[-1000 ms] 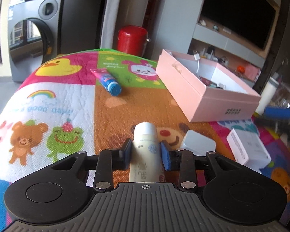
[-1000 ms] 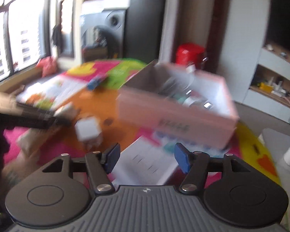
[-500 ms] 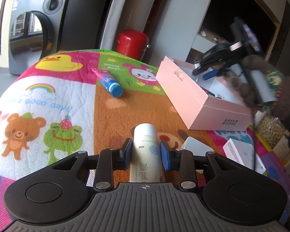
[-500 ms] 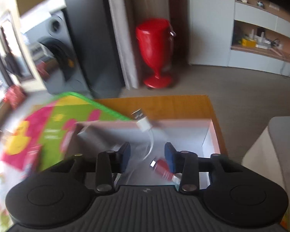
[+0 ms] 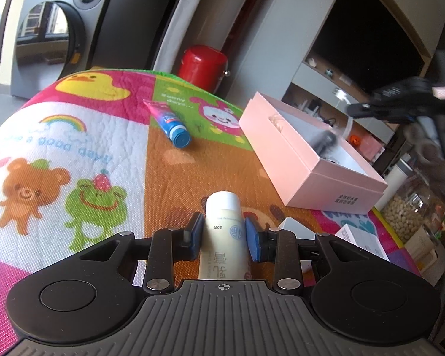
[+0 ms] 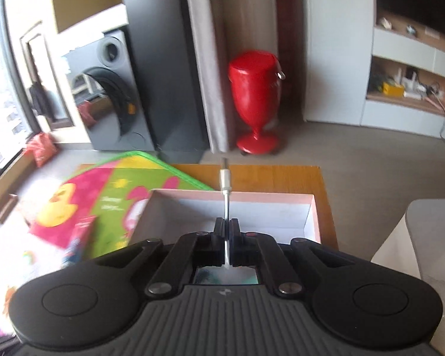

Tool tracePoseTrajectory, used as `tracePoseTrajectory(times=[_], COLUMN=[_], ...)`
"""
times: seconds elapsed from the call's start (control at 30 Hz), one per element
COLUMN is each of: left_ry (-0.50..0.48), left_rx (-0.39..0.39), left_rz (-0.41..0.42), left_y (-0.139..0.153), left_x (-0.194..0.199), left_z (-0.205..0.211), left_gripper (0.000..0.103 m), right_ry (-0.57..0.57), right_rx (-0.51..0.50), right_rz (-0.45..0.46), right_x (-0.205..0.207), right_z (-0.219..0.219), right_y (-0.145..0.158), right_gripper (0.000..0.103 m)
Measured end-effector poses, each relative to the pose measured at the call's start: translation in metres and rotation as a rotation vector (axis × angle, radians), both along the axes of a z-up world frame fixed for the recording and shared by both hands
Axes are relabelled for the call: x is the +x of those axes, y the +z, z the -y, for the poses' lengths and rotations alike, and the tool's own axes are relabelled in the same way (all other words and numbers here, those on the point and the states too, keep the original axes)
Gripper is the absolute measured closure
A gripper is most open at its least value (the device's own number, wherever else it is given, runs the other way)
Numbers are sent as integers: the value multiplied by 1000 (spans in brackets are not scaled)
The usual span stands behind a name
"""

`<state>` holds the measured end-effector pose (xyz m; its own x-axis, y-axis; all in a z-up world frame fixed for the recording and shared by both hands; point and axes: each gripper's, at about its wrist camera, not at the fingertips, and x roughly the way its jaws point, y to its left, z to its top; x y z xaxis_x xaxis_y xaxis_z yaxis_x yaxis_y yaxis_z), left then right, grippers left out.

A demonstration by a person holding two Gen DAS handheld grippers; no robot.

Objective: Organize rigid objects
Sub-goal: 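Drop the white cable into the pink box with the right tool while the left holds the cream tube, then grasp the white USB-C charger box with the right tool while the left holds the cream tube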

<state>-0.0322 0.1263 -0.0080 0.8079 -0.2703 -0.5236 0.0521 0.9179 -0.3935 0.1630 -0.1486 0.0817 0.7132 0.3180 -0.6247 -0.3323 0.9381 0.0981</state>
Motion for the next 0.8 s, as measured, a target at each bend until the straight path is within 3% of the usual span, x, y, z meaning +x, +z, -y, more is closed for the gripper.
tracePoseTrajectory(times=[0.1,0.2,0.33,0.37,0.47,0.57,0.67,0.8], left_ry=[2,2,-2,-5,-9,-20,-53,-95], left_rx=[-5,-5,20,27,47,113,234,362], left_rz=[0,0,-2,-4,-8,-14,-21,-40], left_y=[0,0,0,1,2,5,8,11], left_x=[0,-1,-1,-1,0,0,-2,-7], left_z=[0,0,3,4,7,16,32,51], left_gripper=[69,69,69,69,67,67,67,67], right_ry=[103,141,109,116,147,131,130,204], right_rx=[-10,30,-45,-55,-39,-34,-53,-192], right_rz=[10,-18,91,105,101,58,52,125], right_x=[-28,-48,-84,-93,-122,-144,-166,-195], right_z=[4,12,17,17,21,19,3,-32], right_y=[3,1,-2,-4,-14,-33,-54,-76], right_gripper=[98,89,65,56,43,42,42,42])
